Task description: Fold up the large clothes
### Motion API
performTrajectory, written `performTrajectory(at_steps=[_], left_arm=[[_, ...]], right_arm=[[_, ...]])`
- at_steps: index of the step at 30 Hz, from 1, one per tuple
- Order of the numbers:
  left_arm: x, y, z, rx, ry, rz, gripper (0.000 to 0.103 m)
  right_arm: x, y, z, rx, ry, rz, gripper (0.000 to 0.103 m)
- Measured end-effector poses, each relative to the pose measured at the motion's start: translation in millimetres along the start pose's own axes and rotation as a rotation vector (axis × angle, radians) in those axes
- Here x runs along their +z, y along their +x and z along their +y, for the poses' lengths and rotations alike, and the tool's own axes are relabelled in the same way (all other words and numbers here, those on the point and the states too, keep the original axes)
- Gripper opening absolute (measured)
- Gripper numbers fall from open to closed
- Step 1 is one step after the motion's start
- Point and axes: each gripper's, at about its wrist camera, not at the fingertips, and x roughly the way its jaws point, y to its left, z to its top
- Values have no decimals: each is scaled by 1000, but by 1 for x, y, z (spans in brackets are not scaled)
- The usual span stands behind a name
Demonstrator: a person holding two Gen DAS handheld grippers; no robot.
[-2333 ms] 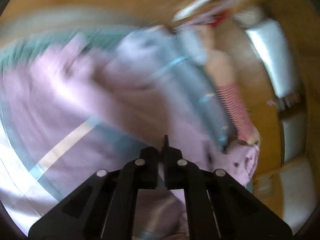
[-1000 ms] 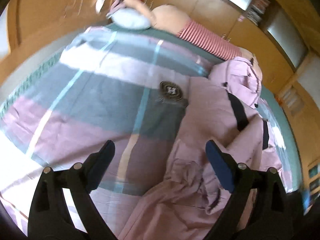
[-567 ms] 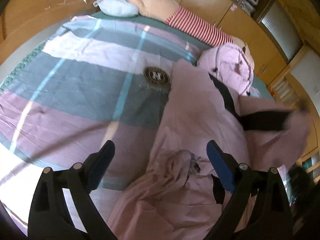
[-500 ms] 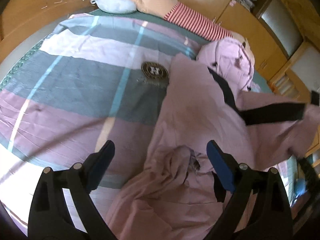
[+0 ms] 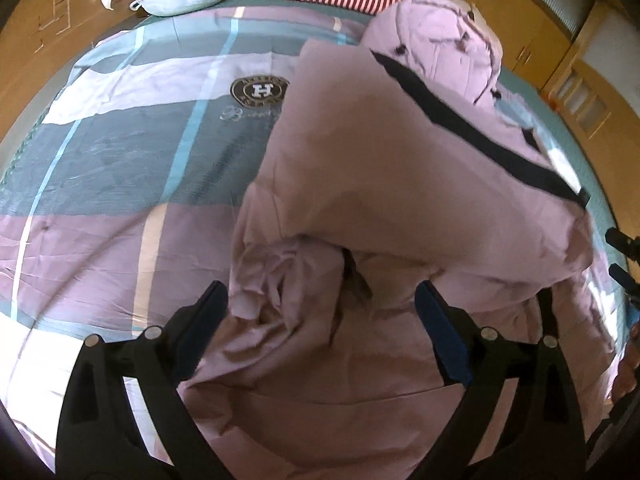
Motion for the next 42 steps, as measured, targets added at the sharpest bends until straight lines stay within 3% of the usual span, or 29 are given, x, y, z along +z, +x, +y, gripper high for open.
performTrajectory(at_steps=[1,3,4,5,6,10,12,16,18,19,21,22,23,26,29,31,35,38,42], left_arm=[[-1,3,-1,13,7,13,96],[-3,15,-2,55,14,48,96],[-5,19,-1,61,13,59,98],[-5,22,1,62,9,65,98],[-5,24,2,66,6,69,100],[-7,30,1,117,19,81,101],[-8,38,0,163,29,94,101],[-7,44,8,135,-10,118,101],[-7,44,12,121,-23,124,101],[-6,44,13,122,-23,125,101],[-6,42,13,128,-21,125,101],[-6,39,12,133,-21,128,101],[-6,35,11,138,-16,136,101],[-5,18,8,123,-6,149,101],[-15,-4,13,72,-9,154,101],[-23,-14,15,75,-20,162,101],[-54,-35,19,76,-46,177,101],[-82,-59,31,66,-103,220,101],[-119,-92,58,-89,-155,238,101]], right_arm=[[-7,14,-1,10,7,56,94],[-8,22,-1,23,10,77,87],[-11,36,-1,61,9,133,47],[-11,36,-1,61,9,133,22],[-15,39,3,101,6,150,19],[-16,24,20,81,-76,55,13],[-8,23,12,72,-31,29,13],[1,44,-5,46,51,106,15],[-2,45,-3,45,23,129,20],[-4,43,-1,48,-11,133,28],[-7,33,-5,20,-41,131,54],[-9,23,-13,16,-48,115,72],[-13,14,-20,20,-57,101,77],[-25,-15,-54,10,-72,106,84],[-47,-31,-97,22,-64,180,88],[-63,-35,-122,-15,-66,232,89],[-86,-40,-158,6,-31,295,97],[-100,-44,-172,19,-42,396,97],[-124,-57,-190,40,-71,481,97]])
